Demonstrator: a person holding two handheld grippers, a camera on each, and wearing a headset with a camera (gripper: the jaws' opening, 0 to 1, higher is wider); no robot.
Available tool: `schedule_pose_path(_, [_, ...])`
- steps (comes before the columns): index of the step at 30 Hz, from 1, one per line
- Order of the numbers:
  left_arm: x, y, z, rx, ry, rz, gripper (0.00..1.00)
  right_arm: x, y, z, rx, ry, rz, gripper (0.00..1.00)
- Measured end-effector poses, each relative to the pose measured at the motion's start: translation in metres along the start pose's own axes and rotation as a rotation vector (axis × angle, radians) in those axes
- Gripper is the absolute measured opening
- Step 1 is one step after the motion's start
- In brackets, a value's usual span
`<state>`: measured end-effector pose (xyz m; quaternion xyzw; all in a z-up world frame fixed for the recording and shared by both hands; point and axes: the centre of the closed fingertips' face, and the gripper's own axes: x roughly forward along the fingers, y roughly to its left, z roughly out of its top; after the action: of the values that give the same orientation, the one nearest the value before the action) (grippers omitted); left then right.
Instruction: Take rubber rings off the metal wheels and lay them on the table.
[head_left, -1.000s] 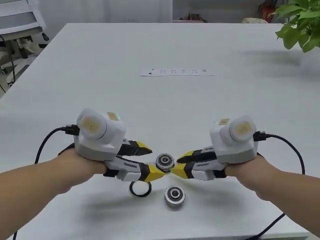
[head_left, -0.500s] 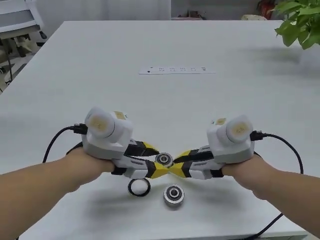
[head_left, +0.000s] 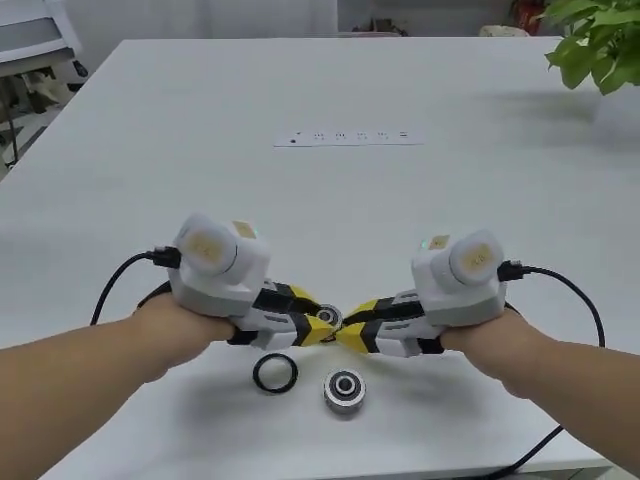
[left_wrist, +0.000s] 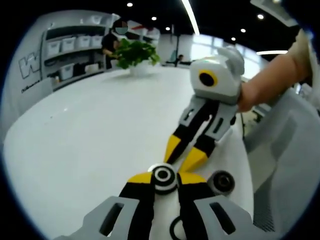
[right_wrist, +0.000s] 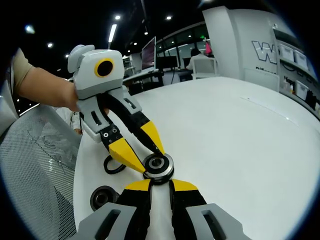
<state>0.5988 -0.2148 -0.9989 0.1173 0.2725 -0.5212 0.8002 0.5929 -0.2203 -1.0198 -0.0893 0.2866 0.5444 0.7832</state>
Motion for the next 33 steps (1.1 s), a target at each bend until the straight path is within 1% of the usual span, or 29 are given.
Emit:
schedule_pose_path(3, [0.000, 0.002, 0.000, 0.004, -0.001, 0.016, 0.15, 0.000, 0.001, 0.000, -0.001, -0.002, 0.002, 0.11])
schedule_pose_path(5, [0.000, 0.003, 0.000, 0.007, 0.000, 0.028, 0.14, 0.001, 0.000, 0.000, -0.006, -0.002, -0.001, 0.10])
schedule_pose_path(8, [0.000, 0.002, -0.001, 0.052, 0.005, 0.040, 0.14, 0.001, 0.000, 0.000, -0.014, -0.002, -0.003, 0.10])
schedule_pose_path(12, [0.000, 0.003, 0.000, 0.042, 0.006, 0.046, 0.14, 0.000, 0.000, -0.001, -0.026, 0.007, -0.007, 0.08])
schedule_pose_path(15, [0.001, 0.003, -0.001, 0.043, 0.005, 0.050, 0.14, 0.000, -0.002, -0.003, -0.018, 0.012, -0.002, 0.00])
schedule_pose_path(20, [0.000, 0.003, -0.001, 0.039, 0.001, 0.064, 0.14, 0.000, -0.002, -0.003, 0.001, 0.007, -0.009, 0.00])
schedule_pose_path(21, [0.000, 0.003, -0.001, 0.041, 0.003, 0.068, 0.14, 0.000, -0.003, -0.003, 0.029, 0.002, -0.012, 0.00])
schedule_pose_path(22, [0.000, 0.003, -0.001, 0.044, 0.006, 0.072, 0.13, 0.000, -0.003, -0.002, 0.094, -0.010, -0.010, 0.00])
schedule_pose_path(23, [0.000, 0.004, -0.001, 0.041, 0.006, 0.076, 0.13, 0.000, -0.004, -0.002, 0.120, -0.018, -0.010, 0.00])
schedule_pose_path(25, [0.001, 0.004, -0.001, 0.035, 0.006, 0.083, 0.13, -0.001, -0.005, -0.002, 0.128, -0.022, -0.011, 0.00])
schedule_pose_path(27, [0.001, 0.004, -0.001, 0.042, 0.009, 0.088, 0.13, -0.001, -0.005, -0.002, 0.159, -0.024, -0.015, 0.00])
schedule_pose_path(29, [0.000, 0.005, -0.002, 0.044, 0.011, 0.090, 0.13, -0.001, -0.006, 0.001, 0.281, -0.068, -0.006, 0.00])
schedule_pose_path(30, [0.000, 0.005, -0.002, 0.043, 0.011, 0.092, 0.13, -0.002, -0.009, 0.003, 0.304, -0.090, -0.008, 0.00])
schedule_pose_path(31, [0.000, 0.004, -0.002, 0.034, 0.011, 0.093, 0.13, -0.005, -0.011, 0.002, 0.329, -0.099, -0.018, 0.00])
schedule_pose_path(33, [0.000, 0.003, -0.002, 0.033, 0.010, 0.094, 0.12, -0.009, -0.013, 0.002, 0.357, -0.112, -0.020, 0.00])
